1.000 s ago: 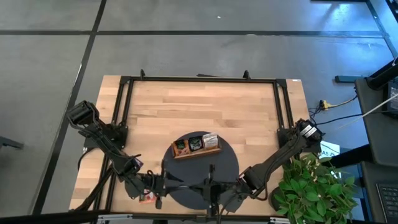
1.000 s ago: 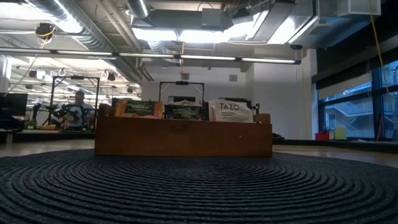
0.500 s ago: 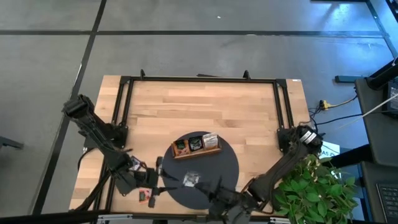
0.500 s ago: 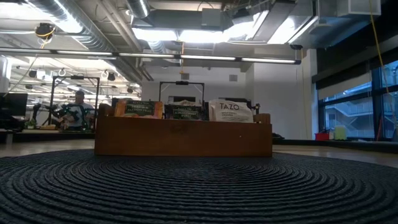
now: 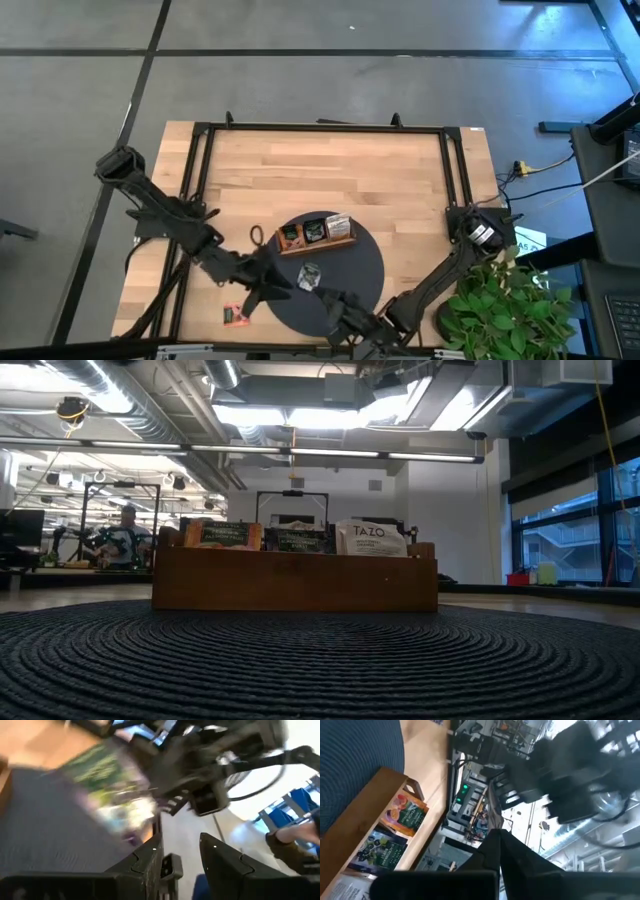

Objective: Pick & Place Tea
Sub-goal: Put the black tea bag into the middle section of the wooden organizer

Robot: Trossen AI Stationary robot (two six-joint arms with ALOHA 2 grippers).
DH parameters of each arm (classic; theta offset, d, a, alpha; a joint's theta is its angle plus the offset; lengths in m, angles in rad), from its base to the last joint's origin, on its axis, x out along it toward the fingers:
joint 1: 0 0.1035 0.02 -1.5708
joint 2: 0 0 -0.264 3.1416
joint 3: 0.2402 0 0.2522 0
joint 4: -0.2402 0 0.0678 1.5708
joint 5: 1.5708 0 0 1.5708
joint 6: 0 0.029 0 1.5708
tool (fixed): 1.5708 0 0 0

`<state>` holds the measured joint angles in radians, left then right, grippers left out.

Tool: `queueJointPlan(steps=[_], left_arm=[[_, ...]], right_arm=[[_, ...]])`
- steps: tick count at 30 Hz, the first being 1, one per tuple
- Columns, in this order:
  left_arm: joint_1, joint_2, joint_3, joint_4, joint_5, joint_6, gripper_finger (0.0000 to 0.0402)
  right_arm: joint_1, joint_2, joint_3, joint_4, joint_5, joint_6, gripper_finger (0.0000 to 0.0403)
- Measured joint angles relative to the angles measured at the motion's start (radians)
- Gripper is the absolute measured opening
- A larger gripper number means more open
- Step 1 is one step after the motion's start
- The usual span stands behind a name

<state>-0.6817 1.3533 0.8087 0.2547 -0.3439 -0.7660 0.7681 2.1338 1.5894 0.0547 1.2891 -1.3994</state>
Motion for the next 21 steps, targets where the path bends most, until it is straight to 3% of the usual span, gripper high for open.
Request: queueJointPlan(steps=[9,21], left_arm=[[0.105,0.0,0.0,-0.133,0.089,-0.252,0.0128],[0.122,0.0,0.0,-0.094,0.105,-0.295,0.0128]], right_arm=[[0.017,0.0,0.0,-0.006,0.02,-0.023,0.0006],[0.011,-0.002,0.0,0.009,0.017,-0.023,0.0006]])
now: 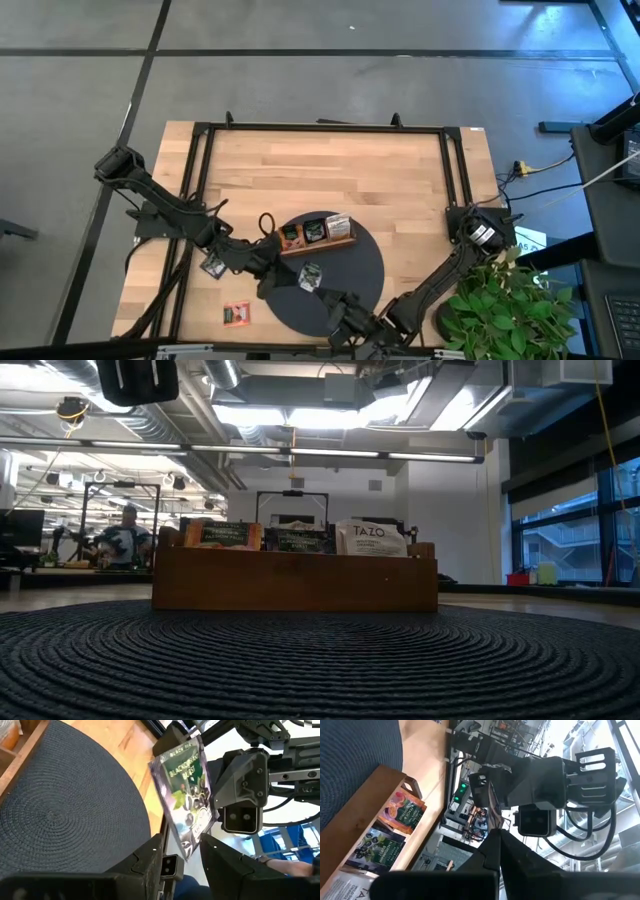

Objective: Pick & Place Tea
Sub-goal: Put the black tea bag into the middle section of the wooden organizer

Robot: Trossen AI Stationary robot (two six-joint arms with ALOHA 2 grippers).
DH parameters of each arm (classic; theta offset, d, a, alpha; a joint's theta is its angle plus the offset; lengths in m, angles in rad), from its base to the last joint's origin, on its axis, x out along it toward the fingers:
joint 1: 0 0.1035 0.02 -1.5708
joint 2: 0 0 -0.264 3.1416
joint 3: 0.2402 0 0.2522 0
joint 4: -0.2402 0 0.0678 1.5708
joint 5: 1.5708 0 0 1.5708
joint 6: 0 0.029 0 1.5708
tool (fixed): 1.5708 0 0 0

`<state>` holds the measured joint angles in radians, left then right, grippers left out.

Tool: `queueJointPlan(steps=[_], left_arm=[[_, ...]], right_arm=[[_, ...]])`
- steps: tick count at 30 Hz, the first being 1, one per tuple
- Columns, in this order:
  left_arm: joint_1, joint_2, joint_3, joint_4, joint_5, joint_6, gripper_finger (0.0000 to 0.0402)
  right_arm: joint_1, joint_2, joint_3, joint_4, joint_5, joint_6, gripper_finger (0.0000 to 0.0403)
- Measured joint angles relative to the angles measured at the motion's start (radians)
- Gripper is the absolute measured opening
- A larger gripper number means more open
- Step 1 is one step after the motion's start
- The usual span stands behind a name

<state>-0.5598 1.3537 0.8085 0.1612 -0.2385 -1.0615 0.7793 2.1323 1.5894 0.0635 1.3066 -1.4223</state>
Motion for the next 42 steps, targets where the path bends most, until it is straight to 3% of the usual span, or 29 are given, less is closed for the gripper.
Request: queueJointPlan(steps=[21,31,34,38,42], left_arm=[[-0.001,0.0,0.0,0.082,0.031,0.224,0.0125],[-0.003,0.0,0.0,0.073,0.032,0.317,0.0032],[-0.004,0.0,0.0,0.069,0.042,0.337,0.0011],[-0.002,0.001,0.0,0.066,0.069,0.38,0.0016],[0.0,-0.02,0.0,0.005,0.053,0.429,0.0014]], right_arm=[[-0.051,-0.001,0.0,0.053,-0.048,-0.05,0.0006],[-0.049,-0.001,0.0,0.052,-0.076,-0.032,0.0008],[-0.05,-0.002,0.0,0.052,-0.143,0.037,0.0022],[-0.05,-0.002,0.0,0.053,-0.249,0.213,0.0054],[-0.047,-0.002,0.0,0.052,-0.255,0.594,0.0094]])
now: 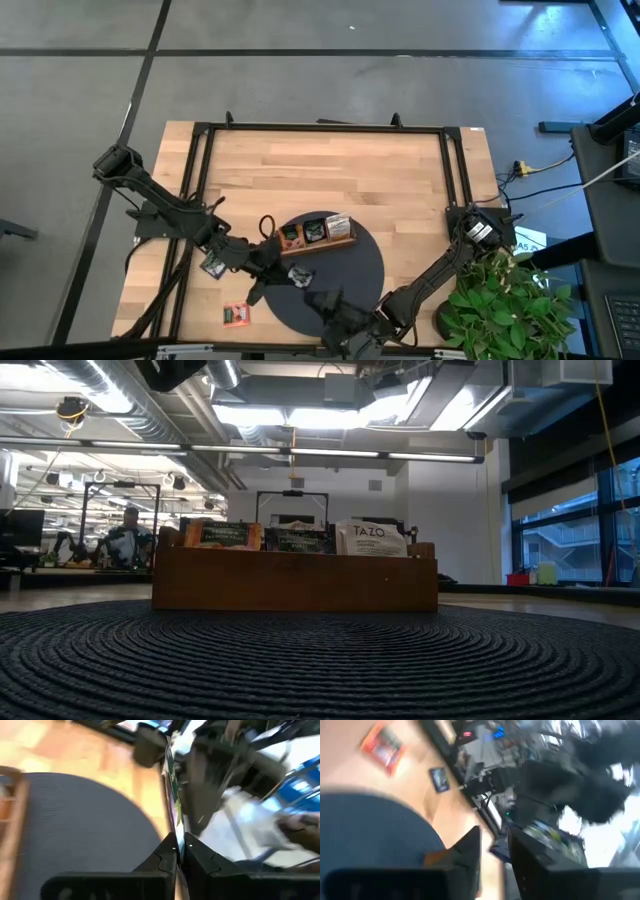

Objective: Pick & Place Tea
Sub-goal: Put the black tea bag into the middle section of the wooden organizer

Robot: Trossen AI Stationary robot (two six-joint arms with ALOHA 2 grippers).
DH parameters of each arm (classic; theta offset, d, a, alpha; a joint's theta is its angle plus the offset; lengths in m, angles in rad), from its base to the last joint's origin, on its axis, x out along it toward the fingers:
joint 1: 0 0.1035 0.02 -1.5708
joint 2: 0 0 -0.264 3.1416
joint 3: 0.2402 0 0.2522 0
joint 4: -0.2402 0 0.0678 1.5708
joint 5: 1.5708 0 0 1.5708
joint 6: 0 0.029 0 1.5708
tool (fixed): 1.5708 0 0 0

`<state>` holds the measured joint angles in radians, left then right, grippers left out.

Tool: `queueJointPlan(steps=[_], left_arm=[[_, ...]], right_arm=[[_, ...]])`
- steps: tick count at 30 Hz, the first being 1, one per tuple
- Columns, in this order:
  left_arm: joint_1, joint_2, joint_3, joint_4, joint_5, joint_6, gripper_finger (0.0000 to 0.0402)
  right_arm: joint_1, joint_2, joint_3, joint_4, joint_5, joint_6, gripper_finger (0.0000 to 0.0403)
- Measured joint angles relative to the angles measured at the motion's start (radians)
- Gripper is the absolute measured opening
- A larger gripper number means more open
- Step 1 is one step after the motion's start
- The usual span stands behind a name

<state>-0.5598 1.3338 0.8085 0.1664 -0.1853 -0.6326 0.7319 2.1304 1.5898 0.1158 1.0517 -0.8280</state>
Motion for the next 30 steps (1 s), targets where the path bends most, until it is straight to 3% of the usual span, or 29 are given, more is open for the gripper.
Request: queueJointPlan(steps=[3,6,10,12,15,19,23,30], left_arm=[[-0.004,-0.023,0.0,-0.086,-0.069,0.059,0.0009],[-0.02,-0.045,0.0,-0.166,-0.171,0.129,0.0011],[-0.048,-0.046,0.0,-0.255,-0.224,0.182,0.0015],[-0.056,-0.039,0.0,-0.269,-0.243,0.193,0.0014],[-0.055,-0.035,0.0,-0.29,-0.28,0.22,0.0013],[-0.034,-0.034,0.0,-0.29,-0.295,0.251,0.0014],[0.0,-0.019,0.0,-0.291,-0.297,0.271,0.0012],[0.061,0.049,0.0,-0.291,-0.304,0.322,0.0012]], right_arm=[[0.005,0.0,0.0,-0.012,0.069,0.223,0.0129],[0.015,-0.005,0.0,-0.035,0.177,0.308,0.016],[0.02,-0.077,-0.001,-0.213,0.264,0.495,0.0186],[0.003,-0.139,0.0,-0.364,0.171,0.678,0.0192],[-0.069,-0.214,0.001,-0.595,-0.154,0.976,0.0195],[-0.193,-0.23,0.0,-0.723,-0.49,1.096,0.0196],[-0.291,-0.23,0.0,-0.758,-0.581,0.929,0.0196],[-0.36,-0.243,0.0,-0.799,-0.635,0.806,0.0196]])
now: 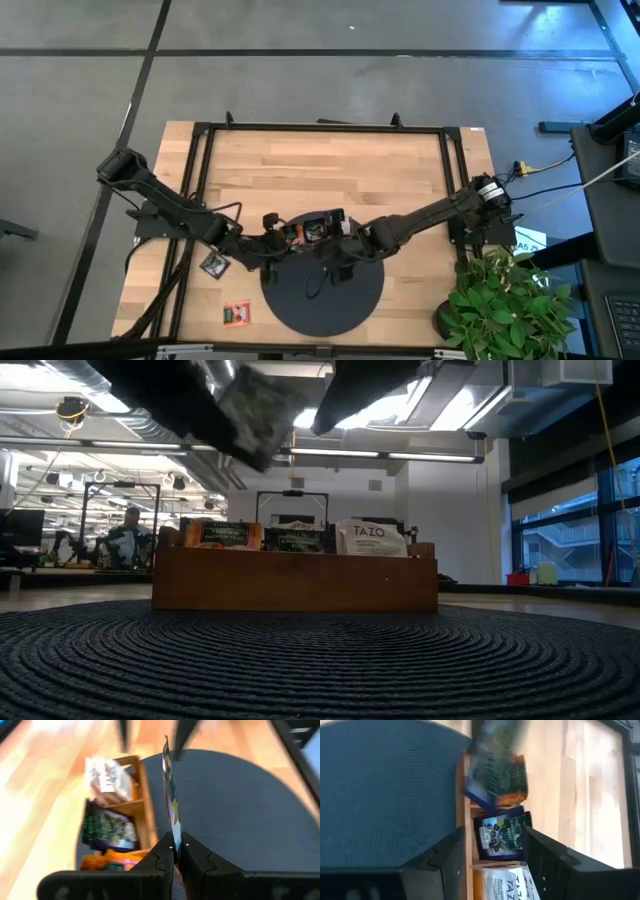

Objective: Pick & Place Tea
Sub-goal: Put the black tea bag into the middle section of the wooden organizer

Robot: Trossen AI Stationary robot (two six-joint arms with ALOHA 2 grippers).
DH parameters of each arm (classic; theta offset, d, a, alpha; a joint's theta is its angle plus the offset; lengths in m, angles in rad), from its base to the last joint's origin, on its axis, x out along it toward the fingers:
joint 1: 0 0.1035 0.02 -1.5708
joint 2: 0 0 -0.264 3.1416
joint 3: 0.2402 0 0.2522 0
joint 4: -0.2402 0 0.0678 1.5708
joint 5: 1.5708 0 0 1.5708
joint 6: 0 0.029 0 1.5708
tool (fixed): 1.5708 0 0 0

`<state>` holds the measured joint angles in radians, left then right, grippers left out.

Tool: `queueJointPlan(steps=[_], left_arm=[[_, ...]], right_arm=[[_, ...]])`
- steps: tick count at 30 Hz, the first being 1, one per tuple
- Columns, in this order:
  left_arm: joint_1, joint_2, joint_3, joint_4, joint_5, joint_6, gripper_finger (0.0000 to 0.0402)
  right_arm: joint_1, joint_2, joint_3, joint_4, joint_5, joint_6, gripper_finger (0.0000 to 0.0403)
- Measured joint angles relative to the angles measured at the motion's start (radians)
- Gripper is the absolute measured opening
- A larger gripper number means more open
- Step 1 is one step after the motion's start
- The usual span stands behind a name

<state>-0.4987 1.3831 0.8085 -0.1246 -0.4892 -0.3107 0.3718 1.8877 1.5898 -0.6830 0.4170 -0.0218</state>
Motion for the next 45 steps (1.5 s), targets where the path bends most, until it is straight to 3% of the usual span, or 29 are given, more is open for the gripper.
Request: queueJointPlan(steps=[7,16,23,27,35,45], left_arm=[[0.056,0.055,0.0,0.034,-0.001,0.005,0.0013],[0.023,0.069,0.0,0.096,0.017,0.05,0.0013],[-0.009,0.069,0.0,0.166,-0.012,0.099,0.0013],[-0.012,0.069,0.0,0.171,-0.017,0.107,0.0014],[-0.012,0.069,0.0,0.139,-0.011,0.108,0.0034],[-0.012,0.021,0.0,-0.152,-0.006,0.08,0.0032]], right_arm=[[-0.005,0.0,0.0,0.019,-0.029,-0.061,0.0196],[-0.002,0.0,0.0,0.102,-0.03,0.052,0.0183],[-0.008,0.0,0.0,0.144,-0.156,0.069,0.0085],[-0.008,0.0,0.0,0.154,-0.129,0.035,0.0013],[-0.013,0.0,0.0,0.136,-0.125,0.061,0.0007],[-0.103,0.0,0.0,0.01,-0.14,0.01,0.0005]])
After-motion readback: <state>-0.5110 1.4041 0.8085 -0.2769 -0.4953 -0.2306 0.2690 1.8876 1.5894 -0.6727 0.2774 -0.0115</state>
